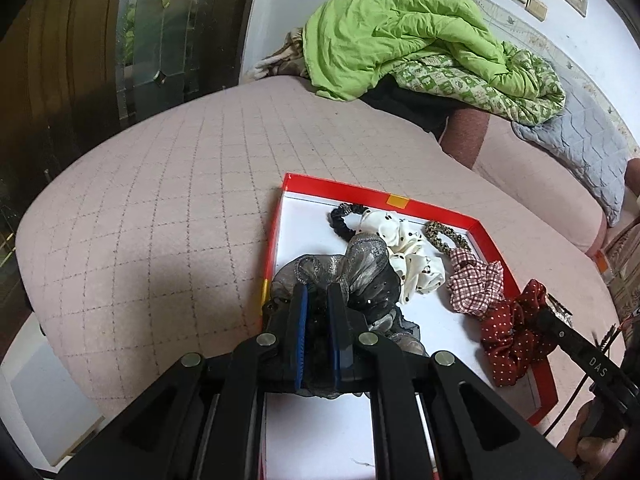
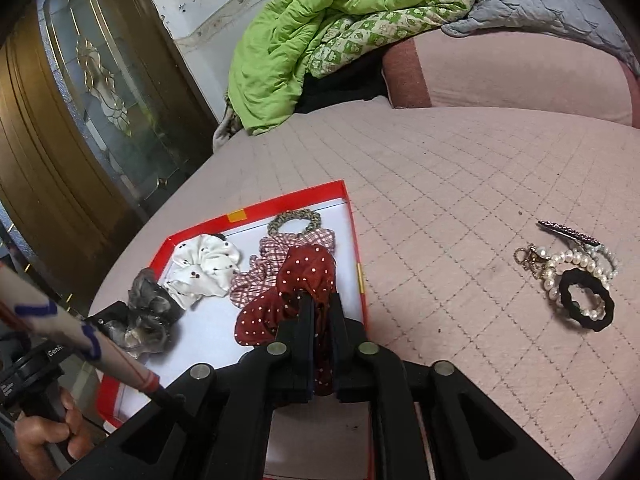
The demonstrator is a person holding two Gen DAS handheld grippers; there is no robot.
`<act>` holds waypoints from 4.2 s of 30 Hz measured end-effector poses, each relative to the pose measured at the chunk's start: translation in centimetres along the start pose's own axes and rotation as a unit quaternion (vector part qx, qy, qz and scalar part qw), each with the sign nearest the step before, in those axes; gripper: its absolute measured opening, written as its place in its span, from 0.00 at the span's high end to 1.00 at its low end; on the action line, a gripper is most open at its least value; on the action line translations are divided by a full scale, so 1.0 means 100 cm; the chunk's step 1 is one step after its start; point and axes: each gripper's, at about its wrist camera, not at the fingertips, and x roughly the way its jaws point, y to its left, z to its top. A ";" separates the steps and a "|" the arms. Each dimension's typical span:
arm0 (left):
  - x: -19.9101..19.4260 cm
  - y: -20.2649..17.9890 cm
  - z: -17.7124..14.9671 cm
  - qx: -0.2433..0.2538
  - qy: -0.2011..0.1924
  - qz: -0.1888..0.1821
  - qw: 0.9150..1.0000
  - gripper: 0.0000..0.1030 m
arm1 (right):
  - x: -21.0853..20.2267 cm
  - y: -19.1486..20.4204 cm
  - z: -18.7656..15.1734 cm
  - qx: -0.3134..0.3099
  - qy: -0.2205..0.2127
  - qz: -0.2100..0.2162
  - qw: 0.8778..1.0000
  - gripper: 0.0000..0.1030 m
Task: Organize jewelry
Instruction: 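Lower both scrunchies into the box and open both grippers, then grasp the black hair tie with the left gripper while the right grasps the pearl bracelet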
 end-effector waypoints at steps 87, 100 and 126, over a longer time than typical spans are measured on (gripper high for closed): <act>-0.080 -0.153 -0.052 0.188 -0.097 -0.033 0.977 0.26 | -0.166 -0.153 0.001 0.158 -0.139 -0.101 0.972 0.62; -0.006 -0.277 -0.053 0.195 0.101 -0.209 0.953 0.26 | -0.172 -0.204 -0.010 0.248 -0.113 -0.106 0.956 0.62; 0.071 -0.329 -0.097 0.219 0.209 -0.230 0.925 0.94 | -0.159 -0.223 -0.015 0.297 -0.093 -0.062 0.948 0.62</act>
